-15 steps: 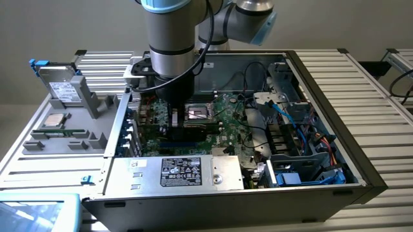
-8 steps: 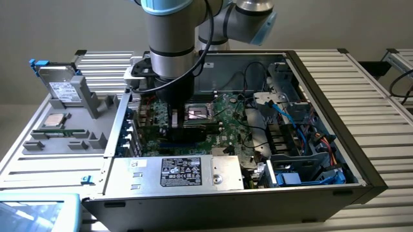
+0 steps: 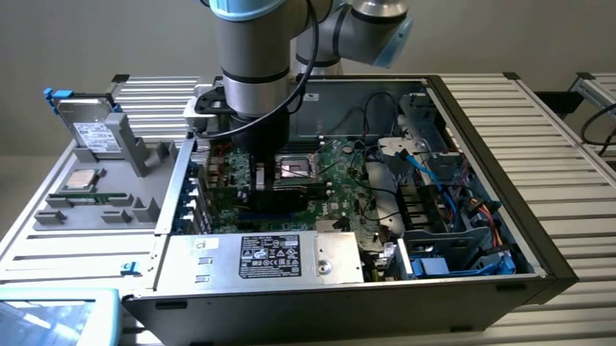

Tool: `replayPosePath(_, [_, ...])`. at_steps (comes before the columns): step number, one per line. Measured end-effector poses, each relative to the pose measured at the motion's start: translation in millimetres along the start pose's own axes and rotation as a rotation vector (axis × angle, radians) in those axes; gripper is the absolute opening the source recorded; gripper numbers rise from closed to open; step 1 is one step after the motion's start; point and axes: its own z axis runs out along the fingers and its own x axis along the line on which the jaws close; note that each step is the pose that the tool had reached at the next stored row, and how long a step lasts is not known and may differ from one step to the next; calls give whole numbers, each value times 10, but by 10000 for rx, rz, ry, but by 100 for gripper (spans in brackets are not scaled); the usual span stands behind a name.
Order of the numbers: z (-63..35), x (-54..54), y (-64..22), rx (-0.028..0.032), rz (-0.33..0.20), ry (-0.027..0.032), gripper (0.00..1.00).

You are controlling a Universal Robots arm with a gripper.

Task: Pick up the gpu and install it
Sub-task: 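Insert the gpu into the slot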

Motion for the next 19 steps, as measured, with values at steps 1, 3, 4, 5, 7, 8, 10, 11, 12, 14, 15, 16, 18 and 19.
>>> replayPosePath(1, [0,0,0,0,0,0,28])
replayPosePath(3, [10,-2,0,1,0,-2,28])
replayPosePath(4, [20,-3,0,-1,-1,1,28])
replayPosePath(5, [36,-5,0,-1,0,0,28])
replayPosePath(7, [50,-12,2,-25,-2,5,28])
replayPosePath(8, [51,-14,2,-52,-6,4,28])
replayPosePath(10, [52,-19,3,-126,-10,6,28])
replayPosePath(11, [52,-23,3,-156,-11,7,28])
replayPosePath(12, [51,-26,3,-181,-13,9,28])
replayPosePath(14, [52,-27,2,-202,-13,20,28])
replayPosePath(15, [52,-27,2,-208,-14,24,28])
replayPosePath(16, [52,-27,2,-209,-13,25,28])
replayPosePath(18, [52,-28,2,-216,-14,21,28])
replayPosePath(19, [52,-28,3,-225,-15,16,28])
